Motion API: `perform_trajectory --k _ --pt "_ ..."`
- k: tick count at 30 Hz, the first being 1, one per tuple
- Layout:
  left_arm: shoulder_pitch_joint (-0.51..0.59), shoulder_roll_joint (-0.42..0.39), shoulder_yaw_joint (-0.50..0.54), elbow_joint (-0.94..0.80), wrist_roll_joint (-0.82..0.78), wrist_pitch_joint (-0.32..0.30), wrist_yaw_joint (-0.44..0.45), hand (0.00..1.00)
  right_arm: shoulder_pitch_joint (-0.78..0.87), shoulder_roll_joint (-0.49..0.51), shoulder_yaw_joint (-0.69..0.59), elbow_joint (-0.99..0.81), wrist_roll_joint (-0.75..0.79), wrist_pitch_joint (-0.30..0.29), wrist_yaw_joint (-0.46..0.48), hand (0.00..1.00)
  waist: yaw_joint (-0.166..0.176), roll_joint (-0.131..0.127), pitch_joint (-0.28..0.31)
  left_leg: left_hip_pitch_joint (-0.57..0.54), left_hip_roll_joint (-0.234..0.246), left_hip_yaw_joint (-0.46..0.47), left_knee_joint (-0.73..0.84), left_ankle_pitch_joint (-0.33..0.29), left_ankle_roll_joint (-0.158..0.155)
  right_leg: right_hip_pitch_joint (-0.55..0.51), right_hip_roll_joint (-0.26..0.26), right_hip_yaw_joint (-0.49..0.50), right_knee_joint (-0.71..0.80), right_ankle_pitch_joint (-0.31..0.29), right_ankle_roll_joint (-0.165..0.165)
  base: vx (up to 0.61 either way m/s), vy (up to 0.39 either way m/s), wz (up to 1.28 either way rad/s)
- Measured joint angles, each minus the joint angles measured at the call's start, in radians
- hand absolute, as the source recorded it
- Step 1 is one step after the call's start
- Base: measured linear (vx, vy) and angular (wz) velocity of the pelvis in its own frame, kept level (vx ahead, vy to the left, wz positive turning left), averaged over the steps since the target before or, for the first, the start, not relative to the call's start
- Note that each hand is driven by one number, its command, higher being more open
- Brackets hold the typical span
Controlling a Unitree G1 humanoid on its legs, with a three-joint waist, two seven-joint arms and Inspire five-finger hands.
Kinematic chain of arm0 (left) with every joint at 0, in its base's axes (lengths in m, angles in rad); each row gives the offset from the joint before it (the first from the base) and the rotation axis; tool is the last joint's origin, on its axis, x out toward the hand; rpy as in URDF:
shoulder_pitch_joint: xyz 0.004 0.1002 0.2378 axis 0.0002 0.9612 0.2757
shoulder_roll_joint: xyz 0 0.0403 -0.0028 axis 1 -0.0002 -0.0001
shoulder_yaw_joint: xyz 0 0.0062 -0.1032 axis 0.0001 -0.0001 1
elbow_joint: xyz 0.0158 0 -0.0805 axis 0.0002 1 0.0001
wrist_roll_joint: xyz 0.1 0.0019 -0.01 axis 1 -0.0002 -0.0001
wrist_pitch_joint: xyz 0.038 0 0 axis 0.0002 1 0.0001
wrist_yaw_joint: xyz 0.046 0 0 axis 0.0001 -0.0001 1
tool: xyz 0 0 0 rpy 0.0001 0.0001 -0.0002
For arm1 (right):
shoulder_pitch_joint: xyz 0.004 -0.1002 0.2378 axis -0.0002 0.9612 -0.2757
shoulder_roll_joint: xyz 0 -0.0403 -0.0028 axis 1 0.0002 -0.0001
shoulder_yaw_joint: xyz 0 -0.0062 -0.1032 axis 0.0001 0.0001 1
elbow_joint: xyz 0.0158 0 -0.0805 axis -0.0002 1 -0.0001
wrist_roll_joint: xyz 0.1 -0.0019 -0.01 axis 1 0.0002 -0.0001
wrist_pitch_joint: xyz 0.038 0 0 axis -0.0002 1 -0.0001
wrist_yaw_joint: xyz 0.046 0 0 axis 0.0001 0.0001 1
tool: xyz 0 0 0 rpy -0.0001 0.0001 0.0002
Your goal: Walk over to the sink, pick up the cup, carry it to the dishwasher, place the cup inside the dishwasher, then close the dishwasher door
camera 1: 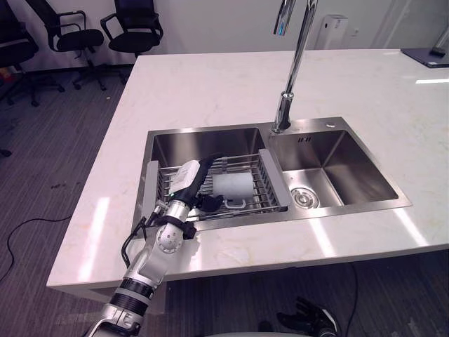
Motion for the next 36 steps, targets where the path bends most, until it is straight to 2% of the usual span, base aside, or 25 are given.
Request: perform_trajectory --k 6,13,23,27,28,36 --pt "-0.025 0.024 -0.033 0.016 0.062 0.001 -0.006 0.90 0.001 -0.005 0.010 0.000 0.000 -0.001 0.000 0.90 -0.022 0.004 0.010 0.001 0.000 0.005 -0.002 -0.001 -0.001 0.000 0.000 0.005 -0.006 0.003 0.002 -0.01 -0.006 -0.01" --pt "-0.078 0.043 -0.073 0.048 0.101 0.007 -0.032 0.90 -0.003 -0.010 0.009 -0.001 0.001 -0.001 -0.001 0.90 -0.028 0.010 0.029 0.002 0.000 0.009 -0.004 -0.001 -0.001 -0.002 0.001 0.010 -0.006 0.004 0.002 0.00 -0.003 0.00" --pt "-0.128 0.055 -0.080 0.132 0.108 0.027 -0.070 0.90 -0.003 -0.015 0.009 -0.004 0.002 -0.002 0.000 0.90 -0.041 0.021 0.036 0.002 0.000 0.009 -0.002 -0.001 -0.001 -0.002 0.001 0.011 -0.006 0.006 0.002 0.00 0.000 0.00" --pt "-0.182 0.068 -0.092 0.173 0.114 0.031 -0.075 0.90 -0.008 -0.016 0.008 -0.004 0.003 -0.002 0.000 0.90 -0.047 0.023 0.044 0.002 0.000 0.010 -0.002 -0.001 -0.001 -0.003 0.001 0.011 -0.007 0.006 0.002 0.00 0.000 0.00" --pt "-0.196 0.068 -0.094 0.189 0.115 0.031 -0.076 0.30 -0.010 -0.017 0.008 -0.003 0.003 -0.002 0.000 0.90 -0.049 0.025 0.046 0.002 0.000 0.011 -0.003 -0.001 -0.001 -0.003 0.001 0.012 -0.007 0.006 0.002 0.00 0.000 0.00" --pt "-0.291 0.099 -0.098 0.230 0.112 0.037 -0.113 0.30 -0.028 -0.019 0.007 -0.004 0.003 -0.002 0.001 0.90 -0.064 0.031 0.066 0.004 0.001 0.024 -0.007 -0.001 -0.002 -0.010 0.003 0.026 -0.006 0.008 0.003 0.00 0.000 -0.05"
